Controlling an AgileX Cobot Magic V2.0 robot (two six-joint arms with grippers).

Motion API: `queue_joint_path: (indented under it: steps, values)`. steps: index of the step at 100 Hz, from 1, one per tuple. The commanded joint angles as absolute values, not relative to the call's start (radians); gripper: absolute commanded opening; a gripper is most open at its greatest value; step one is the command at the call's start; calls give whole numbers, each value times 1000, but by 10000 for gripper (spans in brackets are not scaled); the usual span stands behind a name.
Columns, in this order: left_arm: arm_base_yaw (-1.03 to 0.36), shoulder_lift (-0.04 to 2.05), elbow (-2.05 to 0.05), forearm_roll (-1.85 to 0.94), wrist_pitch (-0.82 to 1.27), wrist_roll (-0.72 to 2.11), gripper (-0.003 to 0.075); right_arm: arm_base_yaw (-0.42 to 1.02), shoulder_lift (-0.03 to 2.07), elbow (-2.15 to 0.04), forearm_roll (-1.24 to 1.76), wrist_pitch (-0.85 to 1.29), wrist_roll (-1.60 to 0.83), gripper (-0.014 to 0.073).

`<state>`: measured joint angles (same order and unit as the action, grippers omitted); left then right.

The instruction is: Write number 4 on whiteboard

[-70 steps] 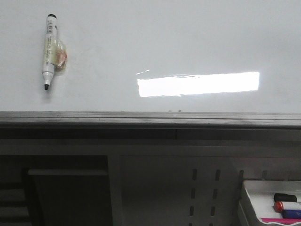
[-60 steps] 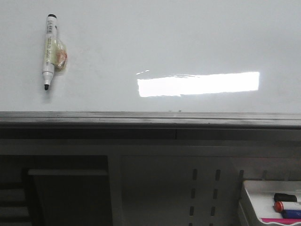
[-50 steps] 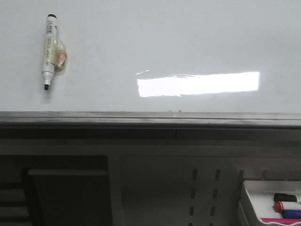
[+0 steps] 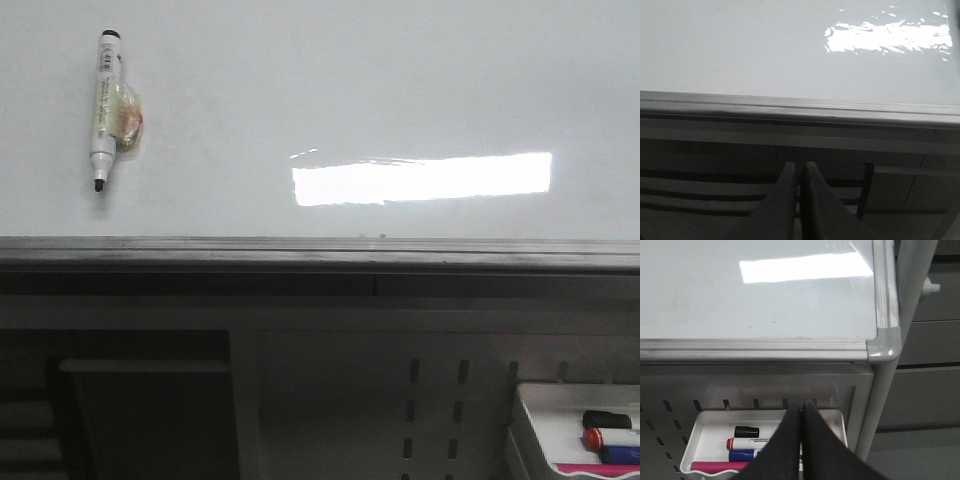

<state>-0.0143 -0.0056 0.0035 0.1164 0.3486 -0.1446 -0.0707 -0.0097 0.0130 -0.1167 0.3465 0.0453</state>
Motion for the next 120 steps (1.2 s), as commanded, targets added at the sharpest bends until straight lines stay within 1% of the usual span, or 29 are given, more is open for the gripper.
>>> queue_joint_path:
  steps: [1, 32, 54, 63, 111, 120]
  values:
    - [-13, -30, 39, 125, 293, -146, -20, -77, -27, 34, -115, 325, 41, -64]
    - [-13, -30, 39, 171, 261, -146, -20, -77, -27, 34, -172, 324, 41, -64]
    - [-13, -30, 39, 171, 261, -146, -20, -77, -27, 34, -493, 319, 41, -64]
    - [-13, -30, 39, 171, 261, -146, -20, -77, -27, 34, -577, 313, 41, -64]
    - [-13, -30, 39, 171, 258, -146, -20, -77, -27, 34, -581, 317, 41, -64]
    - [-13, -30, 39, 171, 256, -146, -20, -77, -27, 34, -556, 356, 41, -64]
